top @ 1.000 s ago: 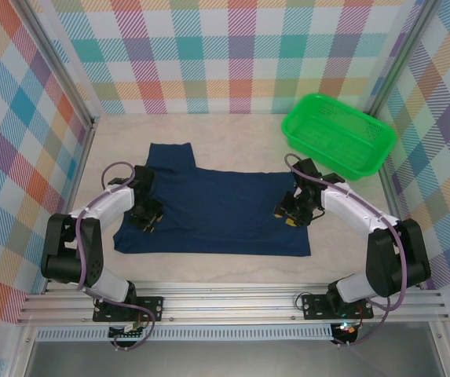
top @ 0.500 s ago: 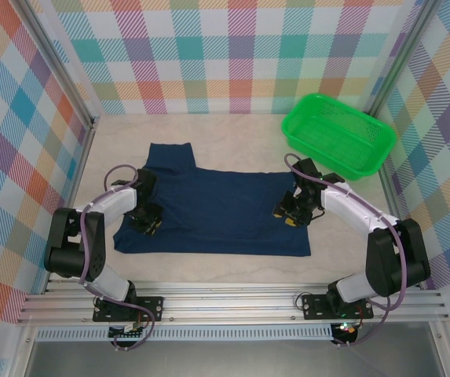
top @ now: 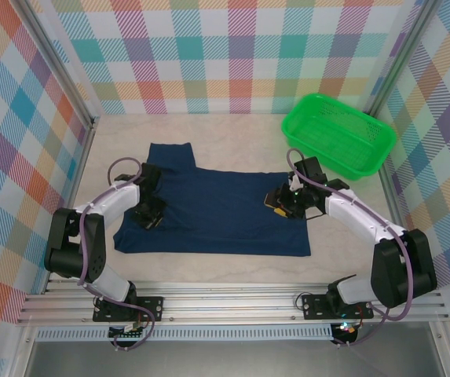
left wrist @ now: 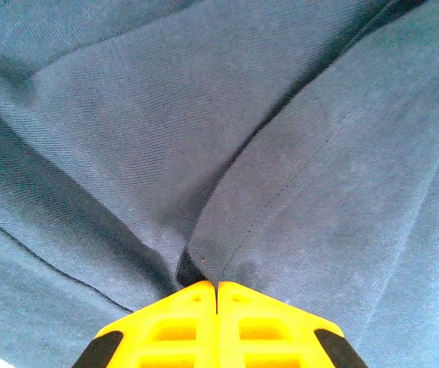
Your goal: Fold and stack the t-shirts
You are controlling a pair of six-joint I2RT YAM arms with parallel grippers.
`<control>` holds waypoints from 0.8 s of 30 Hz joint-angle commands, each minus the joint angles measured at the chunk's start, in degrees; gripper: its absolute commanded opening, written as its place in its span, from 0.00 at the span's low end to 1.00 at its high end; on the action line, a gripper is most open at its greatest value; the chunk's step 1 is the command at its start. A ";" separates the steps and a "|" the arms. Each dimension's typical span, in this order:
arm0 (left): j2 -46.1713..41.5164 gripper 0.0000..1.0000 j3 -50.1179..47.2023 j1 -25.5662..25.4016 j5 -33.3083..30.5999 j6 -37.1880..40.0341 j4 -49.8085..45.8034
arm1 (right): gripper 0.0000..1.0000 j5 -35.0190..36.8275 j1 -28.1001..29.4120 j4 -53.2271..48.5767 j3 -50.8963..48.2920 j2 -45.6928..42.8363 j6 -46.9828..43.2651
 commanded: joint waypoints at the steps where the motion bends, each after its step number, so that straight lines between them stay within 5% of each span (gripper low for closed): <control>1: -0.19 0.05 1.77 -0.99 -1.17 0.66 -2.61 | 0.42 -1.48 0.43 1.67 -0.03 0.20 0.21; 8: 1.21 0.00 6.50 -3.76 -2.37 3.03 -1.88 | 0.40 -0.37 0.42 0.68 0.04 -0.31 0.10; 24: 19.50 0.00 29.69 -12.10 -8.20 20.87 -8.25 | 0.39 1.18 0.36 -1.67 0.89 -1.10 0.20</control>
